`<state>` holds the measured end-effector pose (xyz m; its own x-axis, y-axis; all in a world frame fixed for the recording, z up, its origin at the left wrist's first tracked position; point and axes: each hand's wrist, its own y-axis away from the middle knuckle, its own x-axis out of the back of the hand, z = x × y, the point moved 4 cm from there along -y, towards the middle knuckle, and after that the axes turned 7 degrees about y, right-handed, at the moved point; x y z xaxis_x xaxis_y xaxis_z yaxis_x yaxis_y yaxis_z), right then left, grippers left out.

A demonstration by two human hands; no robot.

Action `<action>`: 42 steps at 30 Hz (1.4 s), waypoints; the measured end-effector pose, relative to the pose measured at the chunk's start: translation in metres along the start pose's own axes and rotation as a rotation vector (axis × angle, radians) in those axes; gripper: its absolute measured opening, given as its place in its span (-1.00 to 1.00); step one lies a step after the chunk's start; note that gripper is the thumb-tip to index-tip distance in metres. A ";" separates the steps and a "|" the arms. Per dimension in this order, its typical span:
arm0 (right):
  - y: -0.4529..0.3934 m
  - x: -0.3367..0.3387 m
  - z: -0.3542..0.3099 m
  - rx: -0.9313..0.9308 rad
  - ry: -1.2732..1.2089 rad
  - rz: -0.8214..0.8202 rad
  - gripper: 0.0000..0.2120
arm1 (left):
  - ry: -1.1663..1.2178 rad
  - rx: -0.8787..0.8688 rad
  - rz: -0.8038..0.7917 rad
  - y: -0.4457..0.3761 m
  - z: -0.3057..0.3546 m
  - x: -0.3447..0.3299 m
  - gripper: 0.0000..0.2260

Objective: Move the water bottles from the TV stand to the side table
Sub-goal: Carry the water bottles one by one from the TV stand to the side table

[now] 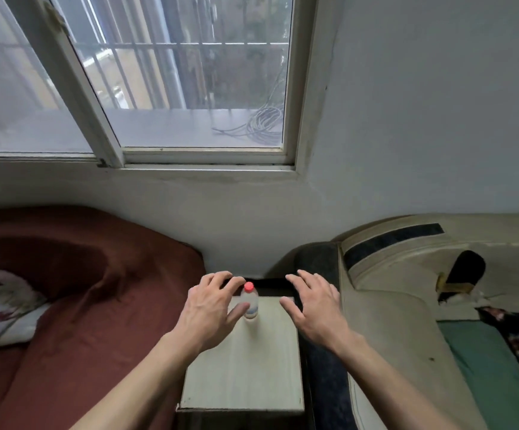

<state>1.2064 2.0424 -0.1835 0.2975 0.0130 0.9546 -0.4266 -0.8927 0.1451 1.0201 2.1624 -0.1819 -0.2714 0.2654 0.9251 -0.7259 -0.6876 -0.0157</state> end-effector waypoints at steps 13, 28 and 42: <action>0.024 -0.007 -0.061 0.369 -0.114 -0.017 -0.48 | 0.120 0.494 0.154 0.131 0.013 0.024 -0.37; 0.166 -0.061 -0.277 0.838 0.047 -0.126 -0.48 | 0.193 0.876 0.563 0.414 -0.051 0.071 -0.44; 0.443 -0.123 -0.500 1.319 0.050 -0.234 -0.47 | 0.131 1.282 0.813 0.745 -0.056 0.117 -0.57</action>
<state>0.5541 1.8701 -0.1064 0.2063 0.2156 0.9544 0.7750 -0.6315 -0.0249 0.4124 1.7193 -0.1069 -0.4171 -0.4535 0.7876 0.6453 -0.7580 -0.0947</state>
